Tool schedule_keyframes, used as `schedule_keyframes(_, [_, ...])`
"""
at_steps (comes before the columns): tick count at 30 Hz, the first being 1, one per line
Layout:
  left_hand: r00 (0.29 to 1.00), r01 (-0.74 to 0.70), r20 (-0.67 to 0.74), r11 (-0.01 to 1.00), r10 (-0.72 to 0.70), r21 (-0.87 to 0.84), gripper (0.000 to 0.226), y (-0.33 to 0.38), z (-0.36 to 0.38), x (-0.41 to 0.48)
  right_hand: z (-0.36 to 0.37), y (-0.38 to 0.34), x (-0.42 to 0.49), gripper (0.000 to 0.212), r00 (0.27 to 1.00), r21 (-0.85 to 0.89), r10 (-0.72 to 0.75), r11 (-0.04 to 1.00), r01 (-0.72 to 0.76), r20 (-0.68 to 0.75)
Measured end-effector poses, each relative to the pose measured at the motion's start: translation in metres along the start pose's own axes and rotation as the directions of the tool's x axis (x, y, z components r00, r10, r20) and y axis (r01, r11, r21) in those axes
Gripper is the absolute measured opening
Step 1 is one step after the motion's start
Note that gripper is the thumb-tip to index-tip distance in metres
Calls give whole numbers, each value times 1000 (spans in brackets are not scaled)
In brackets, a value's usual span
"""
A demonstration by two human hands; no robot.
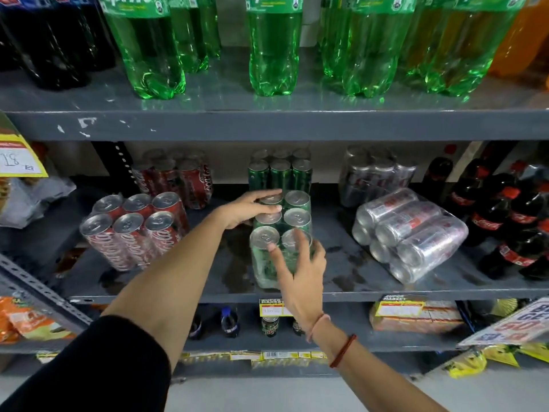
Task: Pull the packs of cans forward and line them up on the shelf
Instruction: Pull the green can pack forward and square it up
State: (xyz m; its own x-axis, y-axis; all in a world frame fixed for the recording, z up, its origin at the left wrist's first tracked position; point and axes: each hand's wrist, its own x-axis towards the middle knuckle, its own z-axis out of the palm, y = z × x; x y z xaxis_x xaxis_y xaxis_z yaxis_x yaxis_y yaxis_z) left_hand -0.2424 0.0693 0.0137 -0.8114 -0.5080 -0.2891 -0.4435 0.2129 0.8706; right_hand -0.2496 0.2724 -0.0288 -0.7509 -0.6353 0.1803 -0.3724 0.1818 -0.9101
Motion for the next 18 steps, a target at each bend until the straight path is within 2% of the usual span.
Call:
schedule_keyframes(1, [1000, 5, -17, 1000, -5, 1, 53, 3, 1, -4, -8, -2, 3, 73, 1000, 47, 6, 999, -6, -2])
schedule_keyframes(3, [977, -33, -213, 997, 18, -70, 54, 5, 12, -15, -24, -6, 20, 64, 999, 145, 16, 989, -10, -41])
schedule_keyframes(4, [925, -64, -380, 990, 13, -123, 55, 5, 25, -23, -32, -9, 33, 63, 998, 175, 22, 984, -10, -65])
schedule_keyframes(5, [842, -100, -539, 980, -10, -174, 56, 3, 41, -33, -38, -10, 50, 64, 997, 190, 27, 982, -12, -73])
schedule_keyframes(7, [693, -151, -718, 962, -62, -229, 61, 1, 86, -63, -45, -13, 87, 64, 1000, 136, 4, 991, -5, 8])
schedule_keyframes(8, [667, -156, -741, 958, -78, -241, 69, 1, 109, -76, -46, -15, 104, 65, 995, 66, -23, 998, 17, 95])
schedule_keyframes(10, [679, -135, -727, 957, -101, -258, 91, 0, 149, -88, -43, -17, 134, 70, 945, -75, -46, 994, 73, 323])
schedule_keyframes(12, [695, -84, -711, 970, -107, -229, 110, 1, 170, -87, -35, -15, 154, 75, 841, -225, 10, 965, 133, 540])
schedule_keyframes(13, [701, -49, -704, 977, -115, -209, 119, 3, 173, -84, -32, -12, 160, 77, 799, -318, 50, 931, 181, 600])
schedule_keyframes(15, [700, 24, -697, 980, -156, -196, 130, 6, 171, -78, -27, -6, 165, 78, 776, -449, 99, 857, 250, 622])
schedule_keyframes(18, [698, 83, -686, 974, -207, -209, 134, 10, 163, -74, -26, -5, 163, 81, 821, -486, 81, 837, 253, 566])
